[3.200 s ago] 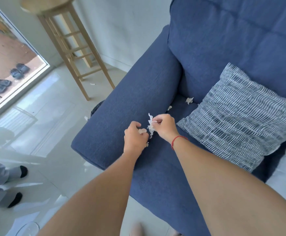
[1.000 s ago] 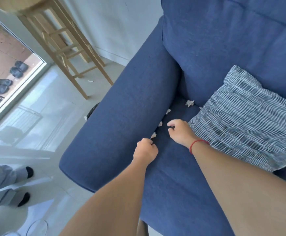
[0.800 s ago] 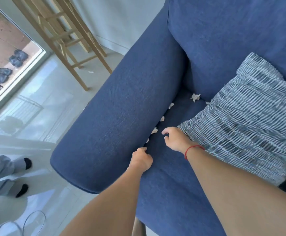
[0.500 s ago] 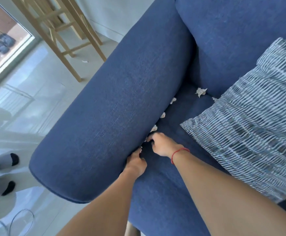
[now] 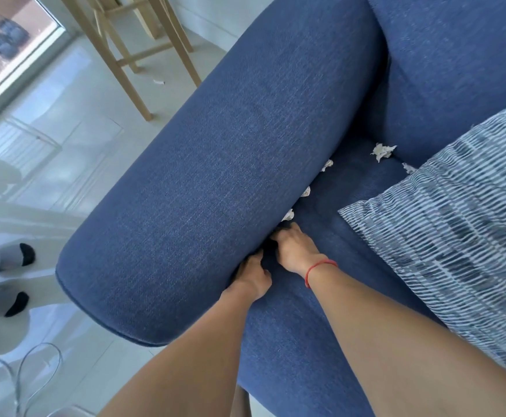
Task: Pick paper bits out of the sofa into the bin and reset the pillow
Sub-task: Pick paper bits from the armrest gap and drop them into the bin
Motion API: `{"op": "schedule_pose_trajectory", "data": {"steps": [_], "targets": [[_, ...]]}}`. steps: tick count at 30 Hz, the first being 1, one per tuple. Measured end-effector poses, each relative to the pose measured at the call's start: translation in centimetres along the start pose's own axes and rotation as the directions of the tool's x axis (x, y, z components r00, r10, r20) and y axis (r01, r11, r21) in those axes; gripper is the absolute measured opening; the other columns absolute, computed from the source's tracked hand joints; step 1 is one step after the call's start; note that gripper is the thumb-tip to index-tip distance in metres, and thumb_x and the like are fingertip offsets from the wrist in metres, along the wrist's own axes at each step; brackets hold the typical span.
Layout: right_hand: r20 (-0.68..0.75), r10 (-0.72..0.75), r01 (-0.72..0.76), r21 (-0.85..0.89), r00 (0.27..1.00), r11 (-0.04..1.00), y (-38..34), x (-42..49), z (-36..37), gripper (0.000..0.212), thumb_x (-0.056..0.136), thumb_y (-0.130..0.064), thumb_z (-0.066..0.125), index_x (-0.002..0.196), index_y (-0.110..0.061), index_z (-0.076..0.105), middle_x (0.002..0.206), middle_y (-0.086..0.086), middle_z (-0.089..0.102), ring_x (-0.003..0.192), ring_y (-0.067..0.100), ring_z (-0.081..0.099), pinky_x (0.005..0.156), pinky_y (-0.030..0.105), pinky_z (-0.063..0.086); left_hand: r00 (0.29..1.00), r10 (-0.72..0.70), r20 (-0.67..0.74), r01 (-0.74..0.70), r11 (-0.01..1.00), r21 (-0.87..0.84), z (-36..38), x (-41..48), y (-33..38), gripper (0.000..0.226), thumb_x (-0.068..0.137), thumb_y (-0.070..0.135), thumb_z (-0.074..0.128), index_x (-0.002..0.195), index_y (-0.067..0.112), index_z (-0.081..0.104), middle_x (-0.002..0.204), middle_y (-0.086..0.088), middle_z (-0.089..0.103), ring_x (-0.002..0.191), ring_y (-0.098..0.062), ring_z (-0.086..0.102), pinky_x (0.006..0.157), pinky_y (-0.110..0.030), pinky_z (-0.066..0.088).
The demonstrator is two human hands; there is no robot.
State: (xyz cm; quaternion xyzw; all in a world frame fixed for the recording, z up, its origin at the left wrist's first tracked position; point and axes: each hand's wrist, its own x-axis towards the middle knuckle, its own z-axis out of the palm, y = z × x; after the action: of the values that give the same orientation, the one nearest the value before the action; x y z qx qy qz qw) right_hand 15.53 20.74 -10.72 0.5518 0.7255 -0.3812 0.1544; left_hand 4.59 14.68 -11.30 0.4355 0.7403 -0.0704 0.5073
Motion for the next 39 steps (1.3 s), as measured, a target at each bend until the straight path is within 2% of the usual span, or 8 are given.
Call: {"op": "schedule_pose_trajectory", "data": {"steps": [3,7,15,20,22,27,33,39], "targets": [[-0.123,0.085,-0.061,0.188,0.989,0.98,0.2,-0.9,-0.7,0.032,0.092,-0.008,0.05,0.116,-0.018,0.068,0.124,0.012,0.064,0.115,0.034,0.06,0.092,0.038,0.052,0.988,0.064,-0.14,-0.065,0.998,-0.004,0.3,-1.4,0.1,0.05,0.093,0.021,0.048,0.143,0.02,0.042,0.147,-0.005,0.044,0.136,-0.022,0.04,0.114,-0.037,0.031],[-0.211,0.17,-0.095,0.323,0.963,0.942,1.5,-3.0,-3.6,0.023,0.092,-0.011,0.053,0.11,-0.017,0.066,0.11,0.01,0.07,0.103,0.034,0.065,0.086,0.041,0.055,0.927,0.215,-0.308,-0.223,0.975,0.009,-0.6,-3.8,2.2,0.017,0.089,0.012,0.047,0.093,0.008,0.064,0.085,-0.015,0.069,0.08,-0.032,0.065,0.074,-0.039,0.055],[-0.424,0.31,-0.06,0.508,0.851,0.859,2.3,-6.5,-14.9,0.013,0.087,-0.023,0.064,0.087,-0.014,0.075,0.093,0.006,0.076,0.093,0.026,0.069,0.084,0.039,0.057,0.812,0.431,-0.393,-0.49,0.869,-0.061,-8.6,-6.5,13.5,0.017,0.087,0.014,0.052,0.092,0.016,0.069,0.071,0.005,0.065,0.066,-0.017,0.064,0.065,-0.028,0.055],[-0.524,0.29,0.035,0.525,0.801,0.851,-2.2,-5.8,-20.7,0.018,0.088,-0.027,0.063,0.08,-0.015,0.073,0.08,0.002,0.073,0.085,0.023,0.068,0.08,0.036,0.056,0.759,0.363,-0.541,-0.524,0.834,-0.175,-16.7,-6.4,16.1,0.035,0.089,0.021,0.057,0.124,0.017,0.056,0.073,0.01,0.066,0.092,-0.017,0.063,0.084,-0.03,0.051],[-0.566,0.271,0.085,0.523,0.779,0.848,-4.8,-4.5,-22.4,0.018,0.088,-0.028,0.062,0.08,-0.015,0.072,0.077,0.0,0.07,0.081,0.023,0.067,0.078,0.036,0.056,0.766,0.307,-0.565,-0.501,0.836,-0.224,-20.1,-5.7,15.4,0.027,0.089,0.023,0.059,0.114,0.014,0.06,0.079,0.003,0.07,0.091,-0.02,0.064,0.078,-0.037,0.055],[-0.557,0.189,0.162,0.519,0.809,0.839,-12.0,0.5,-23.8,0.017,0.088,-0.026,0.062,0.08,-0.014,0.071,0.074,-0.002,0.065,0.079,0.019,0.064,0.075,0.032,0.054,0.768,0.183,-0.614,-0.423,0.864,-0.272,-27.7,-3.4,11.0,0.007,0.085,0.015,0.063,0.084,0.012,0.068,0.067,0.003,0.064,0.06,-0.015,0.057,0.048,-0.019,0.041],[-0.446,0.113,0.139,0.495,0.888,0.858,-18.3,5.5,-21.8,0.007,0.086,-0.011,0.064,0.091,-0.01,0.07,0.095,0.007,0.068,0.088,0.019,0.062,0.084,0.035,0.056,0.777,-0.016,-0.63,-0.279,0.887,-0.367,-32.0,-0.7,5.7,0.008,0.084,0.009,0.058,0.088,0.011,0.065,0.075,-0.001,0.063,0.074,-0.02,0.059,0.068,-0.025,0.046],[-0.429,0.129,0.115,0.499,0.894,0.859,-22.1,8.4,-20.1,0.012,0.089,-0.005,0.061,0.093,-0.008,0.072,0.105,0.009,0.07,0.099,0.024,0.065,0.081,0.028,0.053,0.765,-0.101,-0.636,-0.238,0.873,-0.425,-33.1,1.0,2.3,0.008,0.087,0.013,0.059,0.094,0.013,0.062,0.092,-0.002,0.063,0.087,-0.023,0.063,0.069,-0.027,0.047]]}}
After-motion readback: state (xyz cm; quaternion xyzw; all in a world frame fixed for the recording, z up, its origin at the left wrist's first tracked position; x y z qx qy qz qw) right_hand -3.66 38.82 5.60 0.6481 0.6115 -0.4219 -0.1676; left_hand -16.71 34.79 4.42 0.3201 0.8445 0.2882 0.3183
